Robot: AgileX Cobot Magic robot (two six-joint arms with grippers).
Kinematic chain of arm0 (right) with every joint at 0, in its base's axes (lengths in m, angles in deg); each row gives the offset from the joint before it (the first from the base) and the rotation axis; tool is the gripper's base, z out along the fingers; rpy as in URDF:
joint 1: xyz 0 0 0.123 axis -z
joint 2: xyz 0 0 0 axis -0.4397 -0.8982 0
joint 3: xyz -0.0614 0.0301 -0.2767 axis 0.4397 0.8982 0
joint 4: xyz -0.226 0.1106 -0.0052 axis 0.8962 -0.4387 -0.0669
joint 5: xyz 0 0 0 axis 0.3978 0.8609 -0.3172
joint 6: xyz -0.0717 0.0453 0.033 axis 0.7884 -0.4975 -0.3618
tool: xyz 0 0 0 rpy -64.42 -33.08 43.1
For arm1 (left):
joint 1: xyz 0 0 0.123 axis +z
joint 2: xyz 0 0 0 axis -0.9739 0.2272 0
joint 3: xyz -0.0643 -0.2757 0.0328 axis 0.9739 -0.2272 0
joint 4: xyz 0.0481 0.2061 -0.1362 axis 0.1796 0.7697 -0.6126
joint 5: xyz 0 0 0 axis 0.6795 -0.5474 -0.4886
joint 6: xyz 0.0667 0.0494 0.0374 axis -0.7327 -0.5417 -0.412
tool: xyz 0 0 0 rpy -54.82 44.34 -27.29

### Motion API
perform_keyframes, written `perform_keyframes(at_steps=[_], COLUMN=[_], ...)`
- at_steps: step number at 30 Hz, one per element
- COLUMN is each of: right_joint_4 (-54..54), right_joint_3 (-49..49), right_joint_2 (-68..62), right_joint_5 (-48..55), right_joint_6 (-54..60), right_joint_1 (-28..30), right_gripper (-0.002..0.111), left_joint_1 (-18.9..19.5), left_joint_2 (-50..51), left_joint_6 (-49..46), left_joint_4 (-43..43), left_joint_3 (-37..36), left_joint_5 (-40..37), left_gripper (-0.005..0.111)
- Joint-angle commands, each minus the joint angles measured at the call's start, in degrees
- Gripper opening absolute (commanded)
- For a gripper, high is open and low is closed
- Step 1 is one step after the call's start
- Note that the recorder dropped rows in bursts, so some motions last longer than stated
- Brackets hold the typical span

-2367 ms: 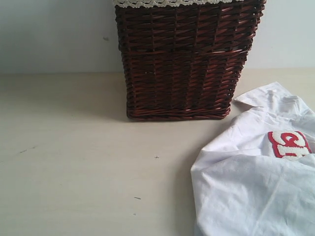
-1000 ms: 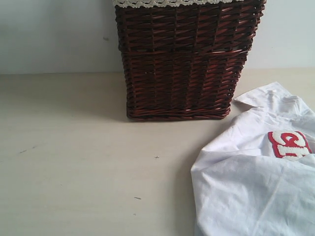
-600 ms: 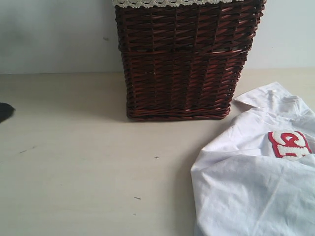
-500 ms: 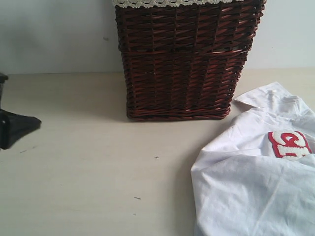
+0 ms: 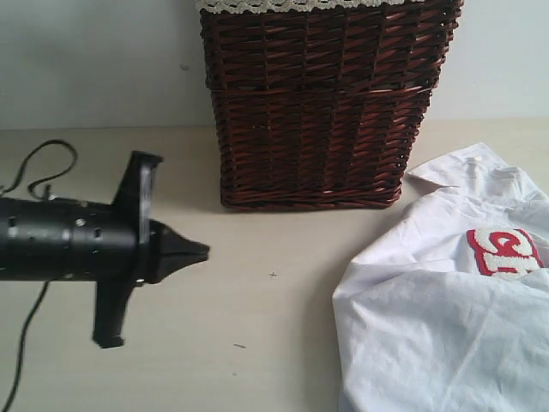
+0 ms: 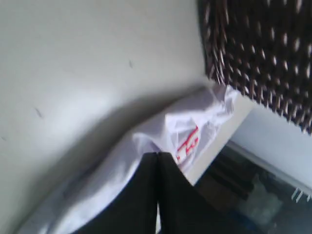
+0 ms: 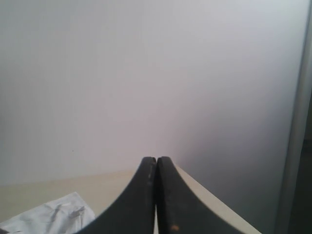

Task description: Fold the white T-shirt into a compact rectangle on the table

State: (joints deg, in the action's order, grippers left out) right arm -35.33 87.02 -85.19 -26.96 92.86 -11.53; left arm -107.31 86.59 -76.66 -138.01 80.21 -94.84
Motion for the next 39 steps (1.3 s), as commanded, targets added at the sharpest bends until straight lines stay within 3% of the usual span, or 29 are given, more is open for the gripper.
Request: perform_keyframes(at_steps=[1, 6, 11, 15, 18, 25, 28, 33, 39], right_joint_4=[0.41, 0.41, 0.41, 0.41, 0.41, 0.41, 0.41, 0.41, 0.41], right_joint_3=[0.24, 0.24, 0.24, 0.24, 0.24, 0.24, 0.24, 0.24, 0.24], right_joint_2=[-0.14, -0.14, -0.14, -0.14, -0.14, -0.14, -0.14, -0.14, -0.14], right_joint_5=[-0.04, -0.04, -0.04, -0.04, -0.04, -0.04, -0.04, -0.04, -0.04], right_joint_6=[-0.01, -0.01, 0.1, 0.1, -0.02, -0.02, -0.02, -0.02, -0.02], right_joint_1=[-0.14, -0.14, -0.14, -0.14, -0.14, -0.14, -0.14, -0.14, -0.14], right_gripper=[0.0, 0.0, 0.0, 0.0, 0.0, 0.0, 0.0, 0.0, 0.0], left_joint_1=[-9.96, -19.05, -24.15, -24.44, -25.53, -32.38, -36.31, -40.12, -40.3], left_joint_2=[3.54, 8.44, 11.06, 13.57, 15.36, 18.25, 18.87, 22.13, 25.02], left_joint_6=[6.3, 15.71, 13.04, 11.66, 18.97, 58.06, 72.02, 72.79, 67.2], left_joint_4=[-0.12, -0.12, -0.12, -0.12, -0.12, -0.12, -0.12, -0.12, -0.12], left_joint_3=[7.36, 14.29, 15.2, 15.2, 15.2, 15.2, 15.2, 15.2, 15.2], left_joint_5=[0.39, 11.1, 27.22, 22.06, 16.61, 5.79, 8.5, 14.15, 8.7], left_gripper=[0.0, 0.0, 0.0, 0.0, 0.0, 0.0, 0.0, 0.002, 0.038])
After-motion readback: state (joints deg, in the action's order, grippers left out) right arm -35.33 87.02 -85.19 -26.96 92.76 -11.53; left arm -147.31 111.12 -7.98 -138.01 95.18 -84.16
